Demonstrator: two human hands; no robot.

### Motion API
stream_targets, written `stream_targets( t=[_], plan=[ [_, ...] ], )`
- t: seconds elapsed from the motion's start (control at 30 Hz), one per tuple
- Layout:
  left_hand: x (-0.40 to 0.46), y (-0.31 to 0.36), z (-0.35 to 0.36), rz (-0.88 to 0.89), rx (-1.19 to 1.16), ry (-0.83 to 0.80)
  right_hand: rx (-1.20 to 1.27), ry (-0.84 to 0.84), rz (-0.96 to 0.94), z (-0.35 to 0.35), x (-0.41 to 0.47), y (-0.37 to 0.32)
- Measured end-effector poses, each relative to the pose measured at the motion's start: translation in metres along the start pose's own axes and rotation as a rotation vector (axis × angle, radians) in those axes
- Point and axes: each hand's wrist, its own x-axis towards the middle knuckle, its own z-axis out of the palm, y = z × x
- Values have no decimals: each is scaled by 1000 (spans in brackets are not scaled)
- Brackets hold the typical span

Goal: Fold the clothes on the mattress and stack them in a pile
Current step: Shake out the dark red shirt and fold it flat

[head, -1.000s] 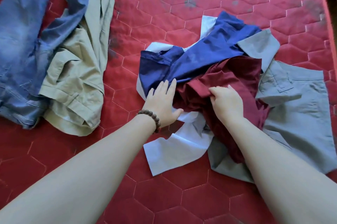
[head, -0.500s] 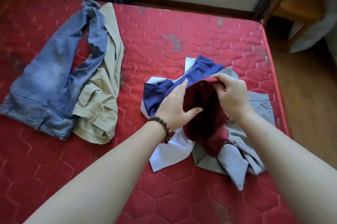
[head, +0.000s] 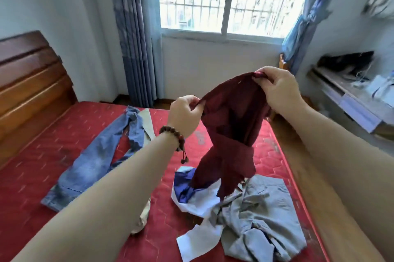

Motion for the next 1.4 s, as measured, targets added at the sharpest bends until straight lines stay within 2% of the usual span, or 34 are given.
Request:
stream_targets(
  t=[0.13,0.33,0.43,0.5,0.57,0.7,0.9,1.03,1.23,1.33,1.4],
  plan=[
    [26,51,-37,-77,-275,-39,96,40,33,-18,17,-37],
    [32,82,-66,124,-111,-9,147,111,49,-19,27,-72],
    [33,79,-85,257,-34,-207,147,103,50,-21,32,-79],
    [34,69,-95,272,-1,-376,153,80,46,-25,36,-81],
    [36,60,-105,236,26,-458,176,55,61,-32,40,-82],
    [42,50,-118,204,27,-334,209,24,86,-45,46,-82],
    [49,70,-123,89,-242,-190,139,-31,74,-58,52,-78],
    [55,84,-119,92,-253,-181,151,-39,87,-58,53,-68],
    [59,96,-127,155,-157,-348,361,-51,199,-49,44,-55],
    [61,102,-129,147,-132,-312,333,-146,205,-51,41,-54],
    [64,104,-131,81,-195,-268,344,-223,201,-55,41,-55]
  ],
)
